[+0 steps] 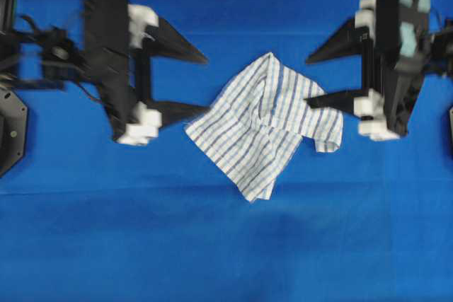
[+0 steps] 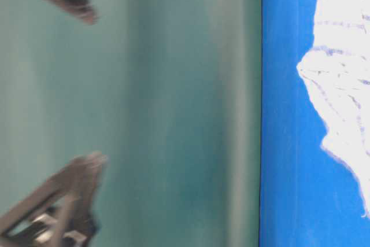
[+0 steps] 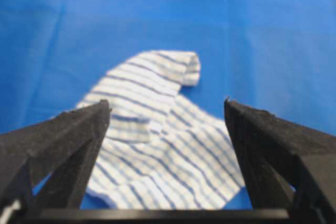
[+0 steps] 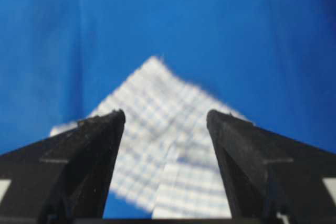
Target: Lift the towel with both arms.
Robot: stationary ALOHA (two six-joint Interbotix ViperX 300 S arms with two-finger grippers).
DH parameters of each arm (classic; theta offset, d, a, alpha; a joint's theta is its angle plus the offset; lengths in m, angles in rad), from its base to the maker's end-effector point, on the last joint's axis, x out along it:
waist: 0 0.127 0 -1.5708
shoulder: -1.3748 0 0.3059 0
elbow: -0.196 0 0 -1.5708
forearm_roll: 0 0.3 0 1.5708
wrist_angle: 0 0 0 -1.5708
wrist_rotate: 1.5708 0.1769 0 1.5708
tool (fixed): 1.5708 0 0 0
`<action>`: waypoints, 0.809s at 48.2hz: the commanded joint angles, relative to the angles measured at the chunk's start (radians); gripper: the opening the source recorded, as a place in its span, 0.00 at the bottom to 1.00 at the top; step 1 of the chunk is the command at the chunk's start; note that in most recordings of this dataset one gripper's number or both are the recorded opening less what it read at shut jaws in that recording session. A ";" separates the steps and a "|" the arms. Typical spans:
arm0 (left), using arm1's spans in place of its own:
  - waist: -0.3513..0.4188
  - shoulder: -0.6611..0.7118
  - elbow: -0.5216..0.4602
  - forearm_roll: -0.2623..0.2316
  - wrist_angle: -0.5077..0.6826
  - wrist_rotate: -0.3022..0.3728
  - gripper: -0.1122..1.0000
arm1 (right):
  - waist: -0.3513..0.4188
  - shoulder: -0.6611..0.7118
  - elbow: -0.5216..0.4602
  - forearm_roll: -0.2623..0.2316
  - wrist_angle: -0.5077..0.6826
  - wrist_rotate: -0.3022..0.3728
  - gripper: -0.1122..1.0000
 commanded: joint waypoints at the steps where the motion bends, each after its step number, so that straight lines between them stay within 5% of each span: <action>1: -0.018 0.064 -0.008 0.000 -0.060 0.000 0.92 | 0.006 0.003 0.043 0.002 -0.037 0.017 0.69; 24: -0.091 0.434 -0.028 -0.005 -0.268 -0.003 0.92 | 0.006 0.184 0.307 0.003 -0.275 0.044 0.69; 39: -0.118 0.594 -0.077 -0.005 -0.295 -0.003 0.92 | 0.006 0.362 0.331 0.003 -0.396 0.044 0.69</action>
